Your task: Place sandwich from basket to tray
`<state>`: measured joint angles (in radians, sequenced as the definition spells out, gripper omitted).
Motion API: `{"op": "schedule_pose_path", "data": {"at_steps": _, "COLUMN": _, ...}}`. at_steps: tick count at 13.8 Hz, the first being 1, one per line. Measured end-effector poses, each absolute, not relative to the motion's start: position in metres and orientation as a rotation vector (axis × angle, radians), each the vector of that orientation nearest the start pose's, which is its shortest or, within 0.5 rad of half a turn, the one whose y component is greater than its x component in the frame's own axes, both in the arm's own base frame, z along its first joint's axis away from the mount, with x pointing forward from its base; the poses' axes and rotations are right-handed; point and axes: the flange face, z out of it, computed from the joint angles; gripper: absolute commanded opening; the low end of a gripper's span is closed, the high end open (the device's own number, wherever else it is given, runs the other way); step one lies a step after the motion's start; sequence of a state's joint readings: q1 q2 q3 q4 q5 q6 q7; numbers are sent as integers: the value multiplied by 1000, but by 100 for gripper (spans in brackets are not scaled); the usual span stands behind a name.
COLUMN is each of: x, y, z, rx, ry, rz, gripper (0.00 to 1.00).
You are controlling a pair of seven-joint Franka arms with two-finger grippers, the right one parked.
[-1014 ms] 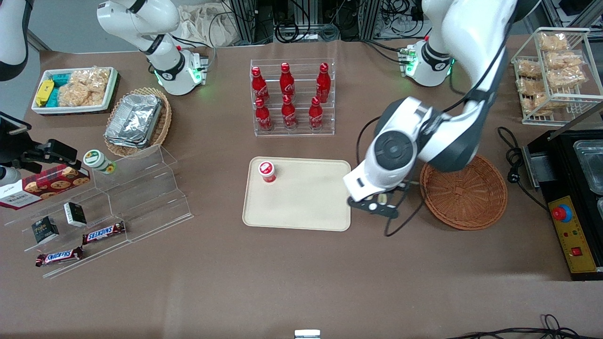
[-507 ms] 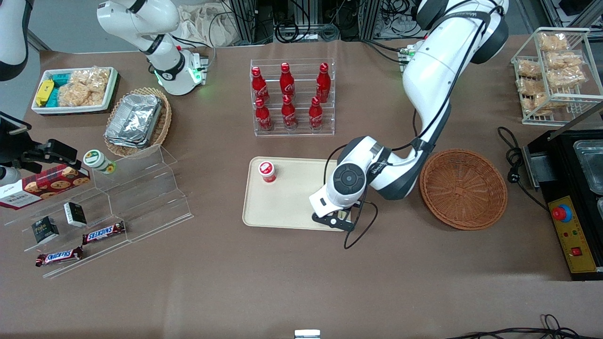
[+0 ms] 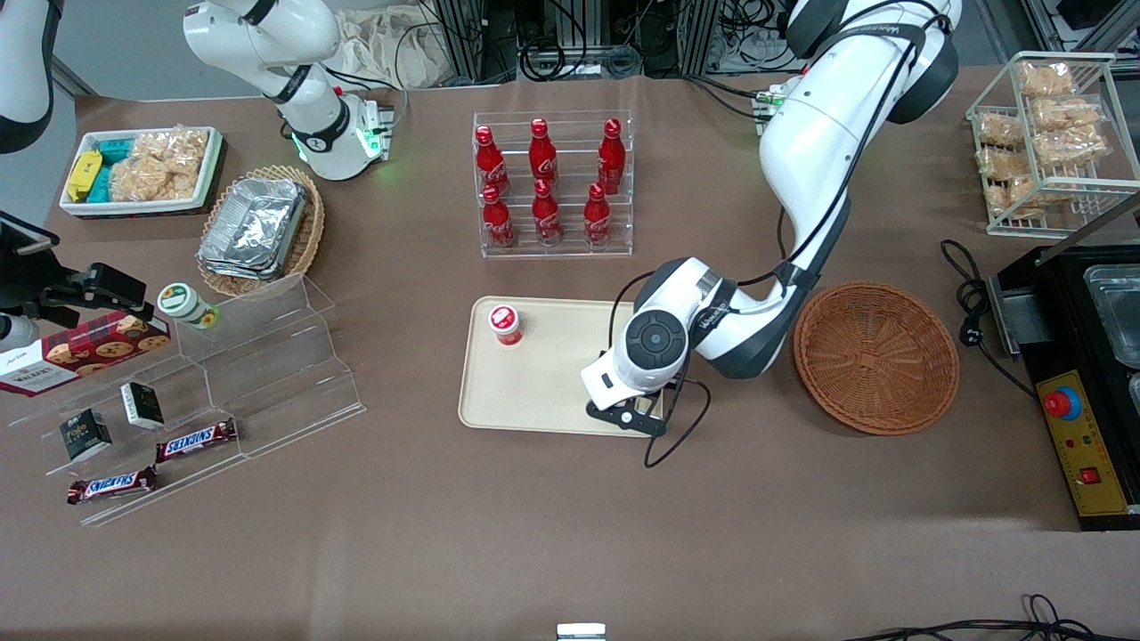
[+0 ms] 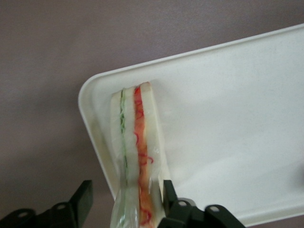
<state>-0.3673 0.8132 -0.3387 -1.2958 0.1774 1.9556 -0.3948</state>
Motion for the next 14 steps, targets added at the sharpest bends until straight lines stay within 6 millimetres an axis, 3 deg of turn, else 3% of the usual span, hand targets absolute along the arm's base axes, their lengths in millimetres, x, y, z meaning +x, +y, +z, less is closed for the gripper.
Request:
{"op": "schedule_pose_path", "data": {"at_steps": 4, "x": 603, "y": -383, "z": 337, "rx": -3093, "ry": 412, "rz": 191, "gripper": 100}}
{"op": "schedule_pose_path", "data": {"at_steps": 8, "x": 581, "y": -301, "z": 397, "rx": -3082, "ry": 318, "rz": 117, "gripper": 100}}
{"op": "schedule_pose_path", "data": {"at_steps": 11, "x": 555, "y": -253, "z": 435, "rx": -3077, "ry": 310, "rz": 74, "gripper": 100}}
{"op": "schedule_pose_path", "data": {"at_steps": 14, "x": 553, "y": -195, "z": 480, "rx": -3083, "ry": 256, "rz": 126, "gripper": 100}}
